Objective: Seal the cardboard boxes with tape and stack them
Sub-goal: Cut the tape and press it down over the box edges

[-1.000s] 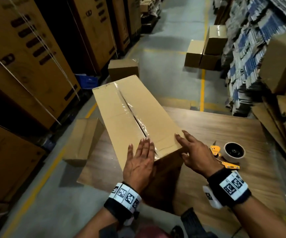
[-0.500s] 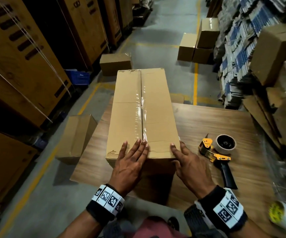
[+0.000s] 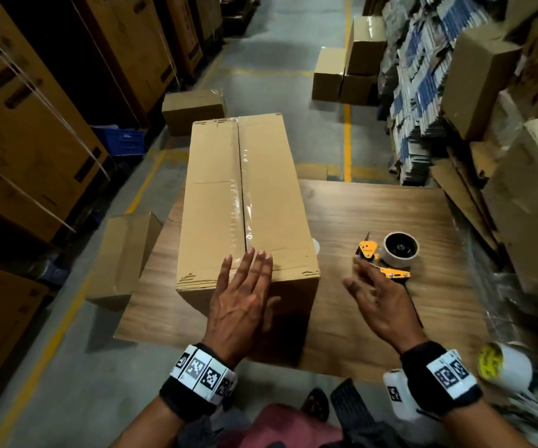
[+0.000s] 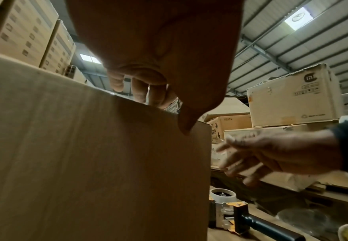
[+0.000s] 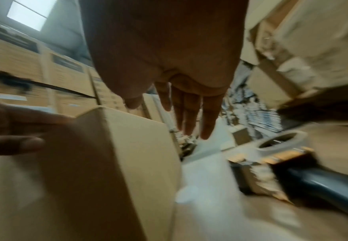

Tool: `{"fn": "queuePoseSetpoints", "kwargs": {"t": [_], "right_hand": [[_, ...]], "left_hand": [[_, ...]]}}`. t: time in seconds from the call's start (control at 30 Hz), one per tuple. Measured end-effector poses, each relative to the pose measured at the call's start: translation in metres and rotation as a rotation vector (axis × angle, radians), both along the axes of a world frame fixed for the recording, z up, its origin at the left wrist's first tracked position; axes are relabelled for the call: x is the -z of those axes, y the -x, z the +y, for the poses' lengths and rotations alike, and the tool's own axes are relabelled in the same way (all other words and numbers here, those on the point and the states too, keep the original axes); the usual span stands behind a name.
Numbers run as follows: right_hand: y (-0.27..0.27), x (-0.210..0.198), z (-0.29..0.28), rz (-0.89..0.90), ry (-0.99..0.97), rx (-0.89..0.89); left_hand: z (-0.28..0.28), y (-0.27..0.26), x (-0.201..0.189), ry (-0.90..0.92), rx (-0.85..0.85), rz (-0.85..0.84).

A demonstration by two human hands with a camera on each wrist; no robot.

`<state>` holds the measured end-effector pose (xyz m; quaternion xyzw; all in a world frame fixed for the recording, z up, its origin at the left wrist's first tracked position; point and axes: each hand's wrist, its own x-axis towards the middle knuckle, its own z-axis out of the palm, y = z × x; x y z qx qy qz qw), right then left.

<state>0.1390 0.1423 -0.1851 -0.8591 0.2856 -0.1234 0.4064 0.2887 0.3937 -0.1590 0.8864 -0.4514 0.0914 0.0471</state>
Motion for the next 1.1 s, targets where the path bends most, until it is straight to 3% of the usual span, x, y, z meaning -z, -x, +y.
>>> {"fn": "queuePoseSetpoints", "kwargs": {"t": [0.13,0.33,0.43,0.53,0.63,0.83,0.97,1.1], "right_hand": [[0.031,0.053,-0.052,0.253,0.081,0.259],[0.023,0.106,-0.098,0.498,-0.171,0.384],[0.014,0.117,-0.108,0.483,-0.321,0.475],[0.013,0.121,-0.109,0.328,-0.566,0.534],[0.021,0.095,-0.1,0.225,-0.717,0.438],[0.038,-0.006,-0.065,-0.007,-0.913,0.097],[0.028,-0.064,-0.05,-0.037,-0.842,-0.1],[0.017,-0.091,-0.037,-0.068,-0.791,-0.159]], "left_hand": [[-0.011,0.006,0.016,-0.033,-0.041,0.012],[-0.01,0.005,0.021,0.026,-0.046,0.01],[-0.01,0.004,0.021,0.028,-0.05,0.034],[-0.01,0.004,0.018,0.045,-0.051,0.086],[-0.011,0.004,0.007,0.157,-0.066,0.225],[-0.034,-0.009,-0.042,0.691,-0.108,0.518],[-0.068,-0.017,-0.069,0.731,-0.098,0.661],[-0.077,-0.027,-0.078,0.782,-0.106,0.847]]}}
